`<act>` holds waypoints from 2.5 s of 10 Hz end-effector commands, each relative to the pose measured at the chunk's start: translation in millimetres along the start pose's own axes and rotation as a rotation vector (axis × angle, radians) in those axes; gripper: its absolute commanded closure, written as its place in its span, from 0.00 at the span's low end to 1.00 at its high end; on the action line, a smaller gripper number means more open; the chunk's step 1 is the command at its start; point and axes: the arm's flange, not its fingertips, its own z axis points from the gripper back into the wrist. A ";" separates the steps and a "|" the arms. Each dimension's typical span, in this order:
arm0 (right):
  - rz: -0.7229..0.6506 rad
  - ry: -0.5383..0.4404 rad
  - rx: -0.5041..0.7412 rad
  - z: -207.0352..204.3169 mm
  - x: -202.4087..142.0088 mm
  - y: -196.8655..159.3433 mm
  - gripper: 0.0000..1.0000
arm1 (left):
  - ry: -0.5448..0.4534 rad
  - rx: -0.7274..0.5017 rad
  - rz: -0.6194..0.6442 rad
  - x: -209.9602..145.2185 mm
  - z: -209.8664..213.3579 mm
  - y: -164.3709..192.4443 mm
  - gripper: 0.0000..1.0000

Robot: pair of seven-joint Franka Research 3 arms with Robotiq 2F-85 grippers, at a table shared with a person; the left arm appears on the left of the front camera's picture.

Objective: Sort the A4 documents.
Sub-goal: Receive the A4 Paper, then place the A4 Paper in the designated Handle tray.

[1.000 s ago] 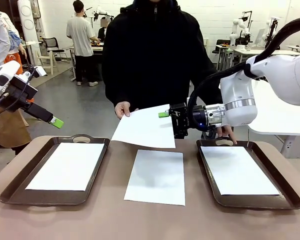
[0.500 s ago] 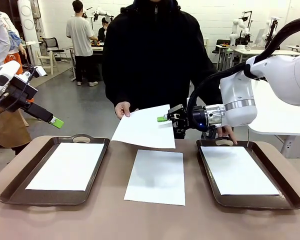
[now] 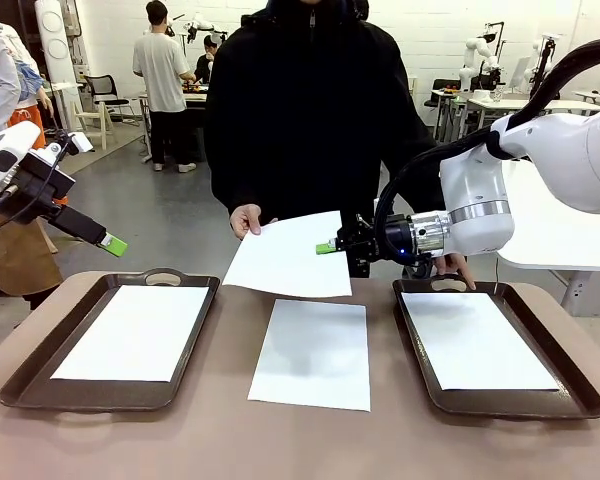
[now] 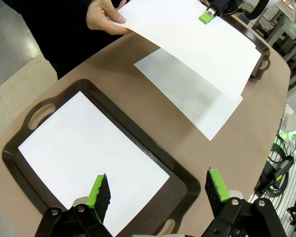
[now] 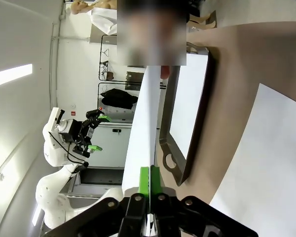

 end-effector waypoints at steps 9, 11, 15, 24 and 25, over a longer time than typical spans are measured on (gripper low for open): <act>0.000 0.002 -0.002 0.0 -0.2 -0.2 1.00 | -0.004 -0.002 0.000 -0.3 0.5 0.3 0.00; 0.000 0.002 -0.002 0.0 -0.2 -0.2 1.00 | -0.004 -0.002 0.000 -0.3 0.5 0.3 0.00; 0.000 0.002 -0.002 0.0 -0.2 -0.2 1.00 | -0.004 -0.002 0.000 -0.3 0.5 0.3 0.00; 0.000 0.002 -0.002 0.0 -0.2 -0.2 1.00 | -0.004 -0.002 0.000 -0.3 0.5 0.3 0.00; 0.000 0.002 -0.002 0.0 -0.2 -0.2 1.00 | -0.004 -0.002 0.000 -0.3 0.5 0.3 0.00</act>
